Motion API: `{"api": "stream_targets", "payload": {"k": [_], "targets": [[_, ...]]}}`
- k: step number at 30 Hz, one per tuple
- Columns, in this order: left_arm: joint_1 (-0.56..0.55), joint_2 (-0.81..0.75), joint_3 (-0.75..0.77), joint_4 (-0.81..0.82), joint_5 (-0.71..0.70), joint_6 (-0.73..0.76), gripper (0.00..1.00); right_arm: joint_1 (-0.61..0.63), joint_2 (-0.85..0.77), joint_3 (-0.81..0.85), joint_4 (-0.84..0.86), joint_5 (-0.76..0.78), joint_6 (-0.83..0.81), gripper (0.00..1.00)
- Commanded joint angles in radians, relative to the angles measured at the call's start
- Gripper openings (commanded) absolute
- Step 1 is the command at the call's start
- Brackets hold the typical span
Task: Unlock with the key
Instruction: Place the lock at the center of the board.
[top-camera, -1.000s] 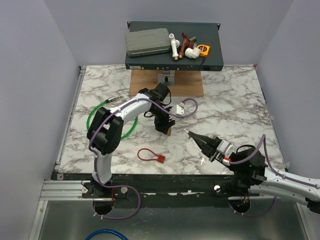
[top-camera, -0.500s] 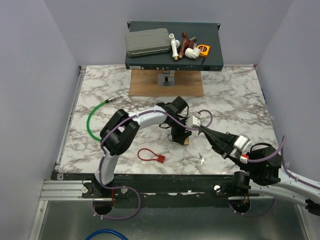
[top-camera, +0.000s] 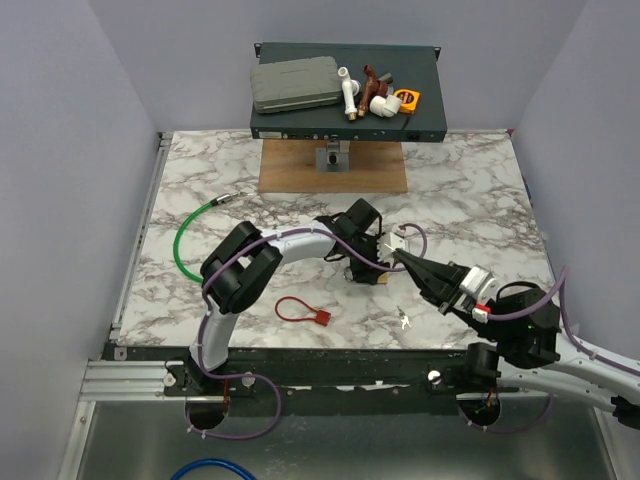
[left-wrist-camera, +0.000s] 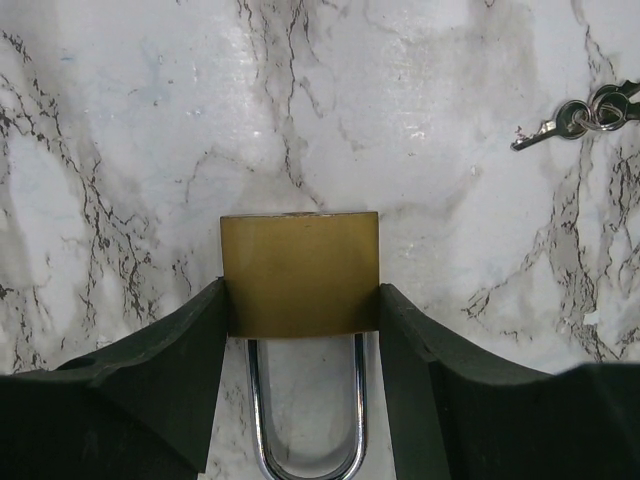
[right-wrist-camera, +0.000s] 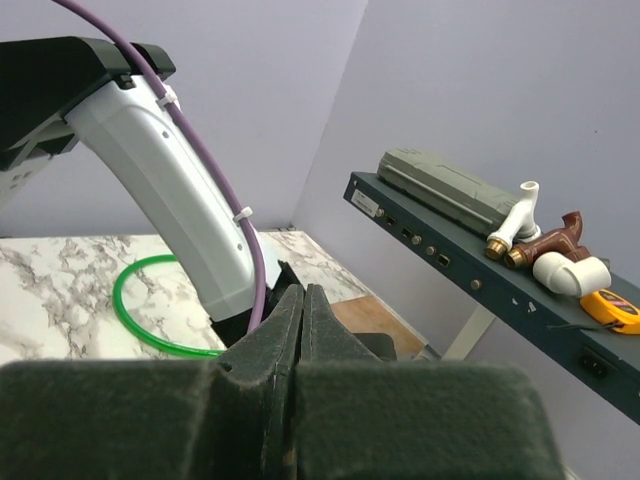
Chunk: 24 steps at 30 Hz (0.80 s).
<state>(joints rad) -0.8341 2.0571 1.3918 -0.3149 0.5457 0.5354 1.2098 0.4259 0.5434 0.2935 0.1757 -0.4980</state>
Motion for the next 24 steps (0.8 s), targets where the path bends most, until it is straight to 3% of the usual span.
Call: {"api": "stream_targets", "payload": {"k": [1,5,8,13,24], "targets": [[-0.016,0.034,-0.046,0.032,-0.131,-0.006,0.52,0.006,0.003,0.037,0.003,-0.002,-0.004,0.01],[-0.031,0.047,-0.052,0.06,-0.153,-0.008,0.61,0.005,0.002,0.047,0.0,-0.011,-0.002,0.01],[-0.039,0.048,-0.081,0.088,-0.158,0.006,0.76,0.006,0.006,0.061,-0.01,-0.018,-0.003,0.01],[-0.04,0.048,-0.127,0.132,-0.173,0.024,0.77,0.006,0.001,0.075,-0.024,-0.015,-0.004,0.01],[-0.055,0.047,-0.247,0.246,-0.254,0.135,0.48,0.006,0.009,0.072,-0.01,-0.006,-0.012,0.01]]}}
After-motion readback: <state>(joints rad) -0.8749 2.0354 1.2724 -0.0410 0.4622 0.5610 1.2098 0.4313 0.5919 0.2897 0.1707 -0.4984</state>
